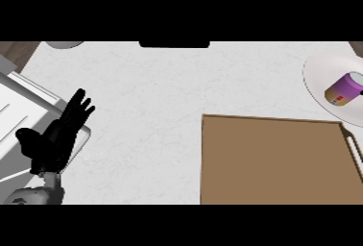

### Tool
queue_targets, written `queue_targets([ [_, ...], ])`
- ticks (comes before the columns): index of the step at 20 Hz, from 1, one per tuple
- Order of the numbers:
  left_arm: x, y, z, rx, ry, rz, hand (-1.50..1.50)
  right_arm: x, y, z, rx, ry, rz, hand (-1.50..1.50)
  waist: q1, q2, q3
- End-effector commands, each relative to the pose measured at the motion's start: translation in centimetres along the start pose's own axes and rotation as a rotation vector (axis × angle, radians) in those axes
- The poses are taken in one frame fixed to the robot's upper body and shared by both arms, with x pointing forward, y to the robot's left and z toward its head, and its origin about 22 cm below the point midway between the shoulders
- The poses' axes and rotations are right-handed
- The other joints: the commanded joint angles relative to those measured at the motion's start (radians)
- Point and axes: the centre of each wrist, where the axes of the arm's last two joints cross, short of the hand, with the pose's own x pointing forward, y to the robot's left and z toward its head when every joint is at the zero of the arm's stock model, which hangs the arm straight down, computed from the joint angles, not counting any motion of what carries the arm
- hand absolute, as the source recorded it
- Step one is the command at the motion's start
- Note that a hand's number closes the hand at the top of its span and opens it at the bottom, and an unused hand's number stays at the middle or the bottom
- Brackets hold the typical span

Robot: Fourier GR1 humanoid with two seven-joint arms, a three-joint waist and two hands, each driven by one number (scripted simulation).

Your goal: Pick the can from the tray and place it in the plate

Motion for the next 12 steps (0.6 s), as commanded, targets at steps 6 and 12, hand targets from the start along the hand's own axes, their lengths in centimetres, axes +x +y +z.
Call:
queue_targets([
  [6,-1.4,1.5,-1.8,0.023,0.069,-0.003,0.00,0.6,-2.6,-0.5,0.084,0.158,-0.370,-1.50,-0.014,0.015,-0.013],
  [12,-0.9,0.7,-1.6,-0.006,0.053,-0.010,0.00,-1.5,-4.9,3.5,0.058,0.162,-0.379,-1.50,0.000,0.021,-0.010],
])
